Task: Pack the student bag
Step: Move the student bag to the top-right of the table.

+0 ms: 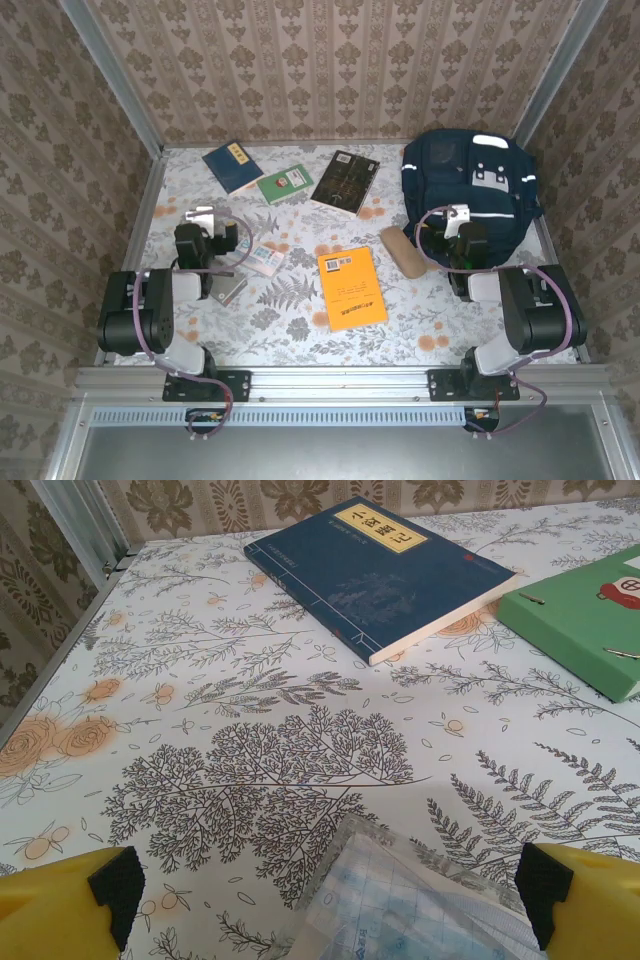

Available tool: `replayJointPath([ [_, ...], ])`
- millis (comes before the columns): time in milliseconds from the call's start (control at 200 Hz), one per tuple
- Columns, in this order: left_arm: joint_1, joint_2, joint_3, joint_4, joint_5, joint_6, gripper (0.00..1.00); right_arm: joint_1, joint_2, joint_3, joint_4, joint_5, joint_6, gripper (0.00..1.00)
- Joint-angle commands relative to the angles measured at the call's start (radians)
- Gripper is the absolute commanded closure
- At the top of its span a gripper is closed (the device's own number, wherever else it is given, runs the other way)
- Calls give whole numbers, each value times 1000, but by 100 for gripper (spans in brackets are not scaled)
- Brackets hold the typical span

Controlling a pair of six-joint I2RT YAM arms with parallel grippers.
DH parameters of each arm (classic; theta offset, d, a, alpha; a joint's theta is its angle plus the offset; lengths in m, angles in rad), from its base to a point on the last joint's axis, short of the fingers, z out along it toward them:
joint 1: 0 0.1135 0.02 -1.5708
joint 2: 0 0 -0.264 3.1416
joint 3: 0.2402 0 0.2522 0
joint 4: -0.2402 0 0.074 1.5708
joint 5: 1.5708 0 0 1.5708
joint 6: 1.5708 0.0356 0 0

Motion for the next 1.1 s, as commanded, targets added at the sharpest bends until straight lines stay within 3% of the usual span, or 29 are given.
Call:
replayJointPath([
  [0,-6,3,-10,28,10,11,0,-4,-5,7,27,-18,-8,0],
  [880,9,-6,0,6,30,2,0,-7,-3,17,12,9,9,0],
  [1010,9,-127,111,-285,-74,-40,0,-6,-55,17,-27,50,21,0],
  [1095,12,-226,203,-489,-119,-72,0,-6,-166,69,-221,123,60,0],
])
